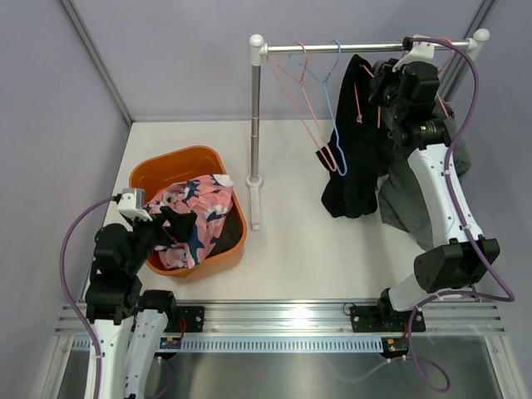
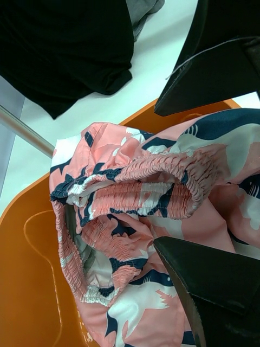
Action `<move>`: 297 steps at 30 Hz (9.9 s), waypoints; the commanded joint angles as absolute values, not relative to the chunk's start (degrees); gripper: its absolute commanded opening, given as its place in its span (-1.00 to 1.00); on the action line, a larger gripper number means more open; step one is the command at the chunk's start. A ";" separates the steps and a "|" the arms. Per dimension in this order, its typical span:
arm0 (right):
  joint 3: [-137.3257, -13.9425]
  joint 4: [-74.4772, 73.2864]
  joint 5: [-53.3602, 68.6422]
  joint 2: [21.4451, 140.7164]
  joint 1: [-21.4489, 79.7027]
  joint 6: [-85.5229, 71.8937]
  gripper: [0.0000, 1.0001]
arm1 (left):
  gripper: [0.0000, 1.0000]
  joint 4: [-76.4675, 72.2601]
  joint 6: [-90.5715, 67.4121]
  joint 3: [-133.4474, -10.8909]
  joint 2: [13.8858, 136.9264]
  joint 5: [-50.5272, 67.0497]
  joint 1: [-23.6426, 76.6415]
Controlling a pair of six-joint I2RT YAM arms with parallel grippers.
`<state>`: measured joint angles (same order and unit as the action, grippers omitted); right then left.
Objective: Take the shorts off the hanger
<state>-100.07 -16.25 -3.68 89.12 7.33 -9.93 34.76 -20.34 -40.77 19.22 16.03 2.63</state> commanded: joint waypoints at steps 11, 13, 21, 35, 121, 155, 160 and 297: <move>-109.68 -23.63 -2.73 82.62 7.21 -11.07 -1.00 | 0.98 32.08 -19.51 -40.69 19.34 15.03 2.99; -107.94 -24.78 -2.72 80.17 7.21 -11.77 -1.00 | 0.98 32.08 -19.51 -40.69 19.34 15.03 2.99; -101.96 -31.44 -4.49 69.10 7.29 -13.09 -1.00 | 0.98 31.99 -19.42 -40.69 19.60 15.47 2.99; -78.14 -48.60 12.50 48.62 15.97 -16.52 -1.00 | 0.98 30.68 -19.51 -42.18 23.28 21.69 2.99; -79.98 -47.20 -25.05 58.45 63.11 -27.33 -1.00 | 0.98 24.00 -34.63 -61.96 53.34 -31.11 60.02; -81.65 -50.19 -25.58 56.16 63.19 -27.86 -1.00 | -0.88 19.42 -33.13 -67.85 72.07 -36.21 66.89; -80.95 -50.54 -23.91 54.76 63.19 -27.77 -1.00 | -1.00 20.12 -33.05 -68.38 72.07 -37.00 62.16; -85.08 -48.78 -42.54 59.33 62.14 -18.19 -1.00 | -1.00 -30.93 65.40 -111.74 57.24 -45.16 97.03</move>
